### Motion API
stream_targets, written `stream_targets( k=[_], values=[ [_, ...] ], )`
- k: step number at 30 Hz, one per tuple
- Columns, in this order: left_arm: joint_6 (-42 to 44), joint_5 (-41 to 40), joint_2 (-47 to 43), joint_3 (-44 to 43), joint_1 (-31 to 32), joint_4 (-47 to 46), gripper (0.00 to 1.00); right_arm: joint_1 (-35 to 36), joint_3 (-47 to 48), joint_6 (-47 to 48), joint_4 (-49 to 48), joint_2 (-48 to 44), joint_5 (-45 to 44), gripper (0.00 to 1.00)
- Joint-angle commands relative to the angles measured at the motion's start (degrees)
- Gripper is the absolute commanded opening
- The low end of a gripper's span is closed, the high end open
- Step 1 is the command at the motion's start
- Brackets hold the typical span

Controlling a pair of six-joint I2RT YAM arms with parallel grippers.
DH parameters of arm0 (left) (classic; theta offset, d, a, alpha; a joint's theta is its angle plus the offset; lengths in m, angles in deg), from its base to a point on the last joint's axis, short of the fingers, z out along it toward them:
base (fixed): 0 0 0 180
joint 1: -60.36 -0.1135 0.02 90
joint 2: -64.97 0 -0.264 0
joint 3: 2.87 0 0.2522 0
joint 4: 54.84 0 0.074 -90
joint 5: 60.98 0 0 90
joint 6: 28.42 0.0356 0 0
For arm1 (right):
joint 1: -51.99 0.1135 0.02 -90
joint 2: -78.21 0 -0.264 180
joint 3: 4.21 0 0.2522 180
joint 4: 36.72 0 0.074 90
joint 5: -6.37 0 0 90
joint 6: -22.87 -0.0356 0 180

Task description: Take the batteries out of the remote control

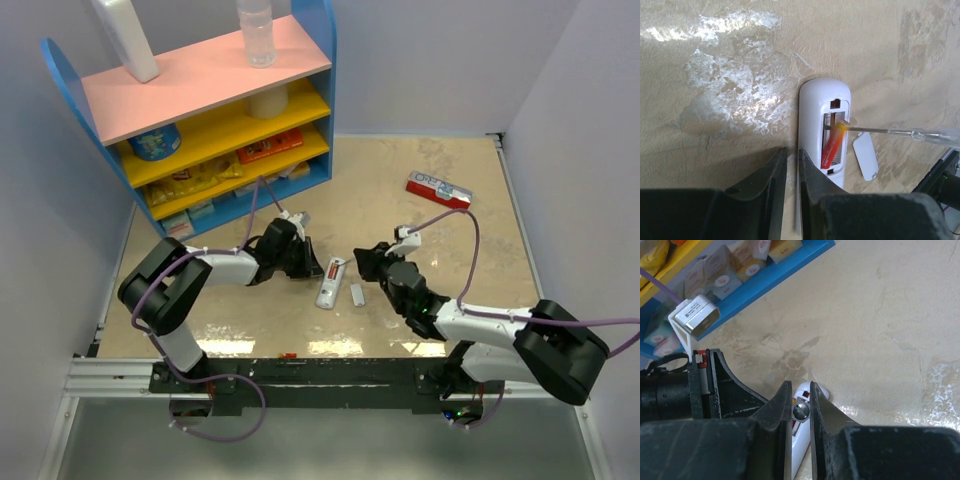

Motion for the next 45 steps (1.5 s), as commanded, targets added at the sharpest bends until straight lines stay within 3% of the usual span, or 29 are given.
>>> stream_targets(
  k=[1,11,18,33,37,39,41,45],
  values=[
    [-0.41,2.02,-0.09,1.19,0.29,-2.36,0.20,0.23,-2.72,-7.38,-5.33,2.61,3.40,0.00],
    [-0.41,1.85,-0.26,1.37,0.38,-2.45,0.20,-0.12,-6.68,-11.43,-7.71,0.17,3.13,0.00],
    [-0.32,1.41,-0.35,1.11,0.38,-1.66,0.20,-0.48,-2.73,-9.59,0.90,-5.99,3.04,0.00],
    [1.26,-2.81,-4.21,0.14,0.12,5.28,0.20,-1.53,5.26,-3.18,5.72,-3.36,5.50,0.00],
    [1.61,-3.69,-8.16,0.40,-0.76,7.39,0.20,-1.44,8.51,2.79,8.98,-4.50,12.86,0.00],
    [2.13,-3.69,-11.23,0.05,-2.07,9.93,0.20,-1.53,10.98,8.15,10.91,-4.16,22.95,0.00],
    [3.63,-4.04,-13.26,-0.73,-4.79,14.48,0.20,-1.36,11.77,9.57,11.53,-3.80,32.87,0.00],
    [6.35,-4.48,-19.23,-1.00,-9.54,19.43,0.21,0.75,10.46,9.58,12.68,-5.29,41.51,0.00]
  ],
)
